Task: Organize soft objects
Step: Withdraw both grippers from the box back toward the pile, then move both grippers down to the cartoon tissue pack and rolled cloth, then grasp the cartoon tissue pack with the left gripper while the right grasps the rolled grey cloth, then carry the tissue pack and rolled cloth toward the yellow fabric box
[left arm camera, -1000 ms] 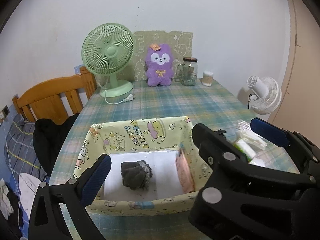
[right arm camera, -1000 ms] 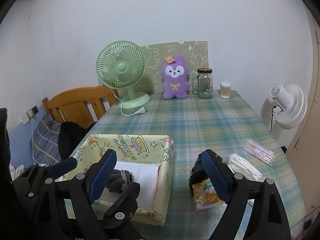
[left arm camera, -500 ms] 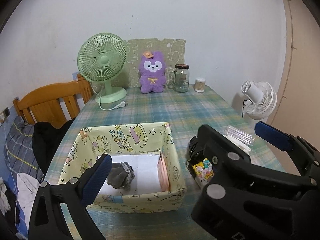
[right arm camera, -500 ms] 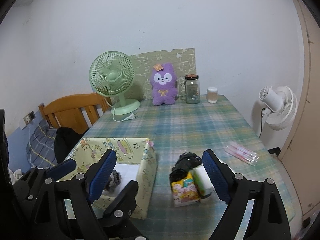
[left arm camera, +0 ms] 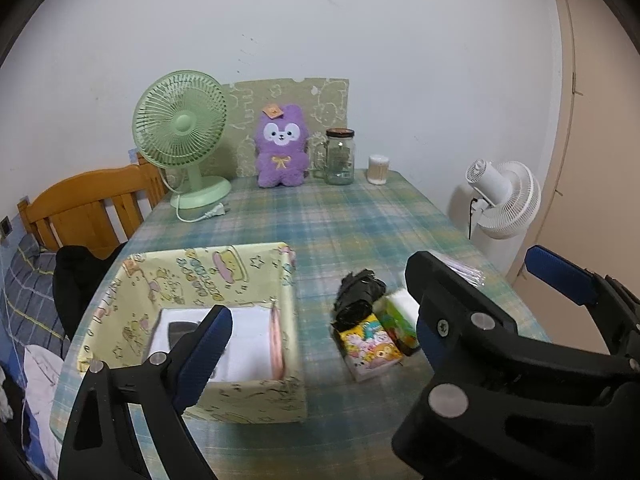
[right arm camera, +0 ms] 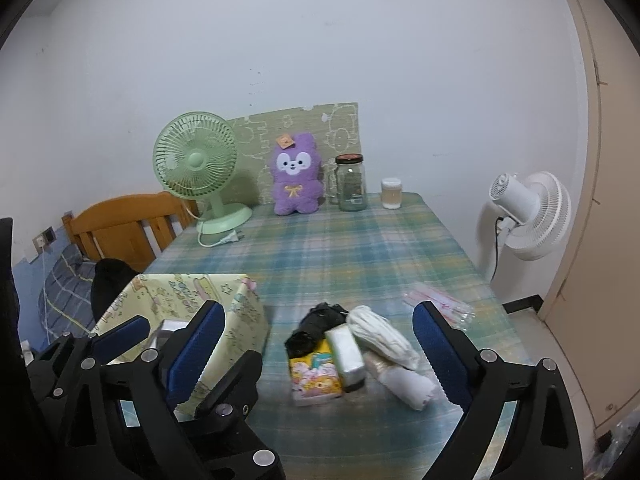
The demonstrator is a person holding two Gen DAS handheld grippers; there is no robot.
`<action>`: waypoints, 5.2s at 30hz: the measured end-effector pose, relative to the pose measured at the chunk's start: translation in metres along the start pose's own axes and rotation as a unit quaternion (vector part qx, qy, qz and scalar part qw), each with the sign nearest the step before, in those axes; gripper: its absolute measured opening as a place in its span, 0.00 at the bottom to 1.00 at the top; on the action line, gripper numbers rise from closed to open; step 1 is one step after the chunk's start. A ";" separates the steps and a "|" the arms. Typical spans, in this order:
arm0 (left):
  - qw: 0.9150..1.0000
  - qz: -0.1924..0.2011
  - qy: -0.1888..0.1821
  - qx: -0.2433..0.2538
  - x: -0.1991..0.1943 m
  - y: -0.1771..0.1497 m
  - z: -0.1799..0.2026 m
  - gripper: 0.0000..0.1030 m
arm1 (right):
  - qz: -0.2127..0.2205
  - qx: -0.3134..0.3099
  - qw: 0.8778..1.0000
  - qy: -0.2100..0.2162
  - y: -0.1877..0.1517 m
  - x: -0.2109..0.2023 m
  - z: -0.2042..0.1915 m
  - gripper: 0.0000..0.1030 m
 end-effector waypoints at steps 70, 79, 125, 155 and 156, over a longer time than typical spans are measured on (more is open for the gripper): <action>0.994 -0.106 0.020 0.008 0.129 -0.066 0.057 0.47 | -0.115 0.011 0.993 -0.022 -0.078 0.103 0.091 0.89; 0.994 -0.108 0.023 0.018 0.139 -0.060 0.060 0.69 | -0.123 0.016 0.992 -0.019 -0.075 0.113 0.097 0.79; 0.996 -0.077 -0.014 0.038 0.092 -0.053 0.070 0.52 | -0.127 0.059 0.990 -0.005 -0.080 0.078 0.086 0.16; 0.999 -0.014 -0.031 0.038 0.015 0.000 0.068 0.52 | -0.042 0.043 0.998 -0.025 -0.017 0.000 0.064 0.16; 0.999 -0.013 -0.031 0.037 0.013 0.002 0.067 0.52 | -0.040 0.044 0.998 -0.025 -0.015 -0.002 0.064 0.16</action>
Point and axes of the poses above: each gripper's, at about its wrist camera, not at the fingertips, and x roughly the way its jaws point, z to its right, y to its top, the point moved 6 cm from there along x, roughly the way its jaws point, and after that the axes turned 1 degree about y, right-handed, at the moved point
